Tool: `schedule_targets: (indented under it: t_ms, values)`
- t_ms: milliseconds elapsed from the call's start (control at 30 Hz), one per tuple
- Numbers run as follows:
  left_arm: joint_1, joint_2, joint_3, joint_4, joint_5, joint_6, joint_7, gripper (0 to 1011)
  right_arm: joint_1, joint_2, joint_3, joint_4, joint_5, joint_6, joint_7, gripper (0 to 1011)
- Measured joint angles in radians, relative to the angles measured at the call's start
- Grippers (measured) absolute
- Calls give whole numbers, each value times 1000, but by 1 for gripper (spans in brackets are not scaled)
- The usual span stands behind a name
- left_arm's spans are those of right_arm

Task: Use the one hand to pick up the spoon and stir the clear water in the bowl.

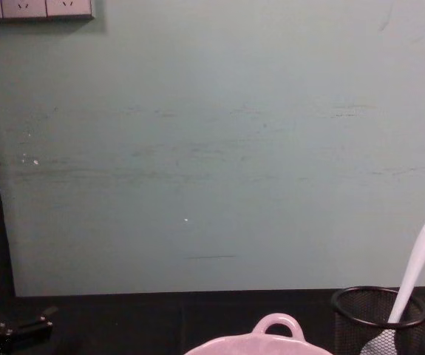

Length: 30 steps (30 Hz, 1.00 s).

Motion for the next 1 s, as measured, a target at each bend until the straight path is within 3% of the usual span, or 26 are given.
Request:
schedule_targets:
  t_ms: [133,333,500,633,667,733,767,800,1000]
  values:
    - [0,0,0,0,0,0,0,1005,-6,-1,8,-3,-1,3,0,1003]
    - [0,0,0,0,0,0,0,1005,-61,16,43,-67,-11,20,-19,1003]
    - [0,0,0,0,0,0,0,1005,-118,30,88,-133,24,21,-16,1003]
    - [0,0,0,0,0,0,0,1005,-150,18,147,-169,152,22,43,1002]
    - [0,0,0,0,0,0,0,1005,-157,9,172,-178,213,31,76,1003]
    - [0,0,0,0,0,0,0,1005,-158,-3,194,-181,283,50,117,1003]
    - [0,0,0,0,0,0,0,1005,-154,-18,217,-179,361,78,164,1002]
    - [0,0,0,0,0,0,0,1005,-150,-27,227,-174,403,95,188,1002]
    - [0,0,0,0,0,0,0,1005,-77,-86,266,-84,609,229,327,1002]
